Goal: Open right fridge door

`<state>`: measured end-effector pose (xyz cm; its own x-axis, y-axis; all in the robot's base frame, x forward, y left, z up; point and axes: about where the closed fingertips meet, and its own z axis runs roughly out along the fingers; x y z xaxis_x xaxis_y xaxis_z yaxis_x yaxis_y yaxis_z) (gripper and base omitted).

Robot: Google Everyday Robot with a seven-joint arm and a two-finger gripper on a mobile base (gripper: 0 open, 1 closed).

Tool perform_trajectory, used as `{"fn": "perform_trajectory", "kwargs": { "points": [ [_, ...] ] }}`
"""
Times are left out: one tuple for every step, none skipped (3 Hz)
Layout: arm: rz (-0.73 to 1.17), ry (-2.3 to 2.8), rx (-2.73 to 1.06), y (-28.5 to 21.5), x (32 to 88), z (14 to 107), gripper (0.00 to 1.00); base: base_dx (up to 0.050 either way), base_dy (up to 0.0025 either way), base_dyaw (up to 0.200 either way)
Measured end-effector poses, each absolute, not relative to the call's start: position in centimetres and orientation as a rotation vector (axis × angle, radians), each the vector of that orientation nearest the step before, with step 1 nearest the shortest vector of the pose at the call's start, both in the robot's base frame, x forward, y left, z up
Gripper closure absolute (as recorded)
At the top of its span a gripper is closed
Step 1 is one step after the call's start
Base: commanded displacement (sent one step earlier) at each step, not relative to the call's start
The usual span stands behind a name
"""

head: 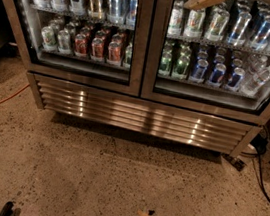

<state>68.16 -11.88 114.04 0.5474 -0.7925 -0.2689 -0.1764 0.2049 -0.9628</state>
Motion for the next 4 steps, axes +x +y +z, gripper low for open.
{"fn": "perform_trajectory", "kwargs": {
  "points": [
    [-0.490,0.978,-1.341,-12.7,67.8,113.7,0.00,0.000,0.00000,0.000],
    [-0.465,1.054,-1.357,-14.8,65.8,114.0,0.00,0.000,0.00000,0.000],
    [-0.483,1.092,-1.348,-15.8,63.0,114.9,0.00,0.000,0.00000,0.000],
    [-0.497,1.150,-1.347,-16.5,59.5,115.5,0.00,0.000,0.00000,0.000]
  ]
}}
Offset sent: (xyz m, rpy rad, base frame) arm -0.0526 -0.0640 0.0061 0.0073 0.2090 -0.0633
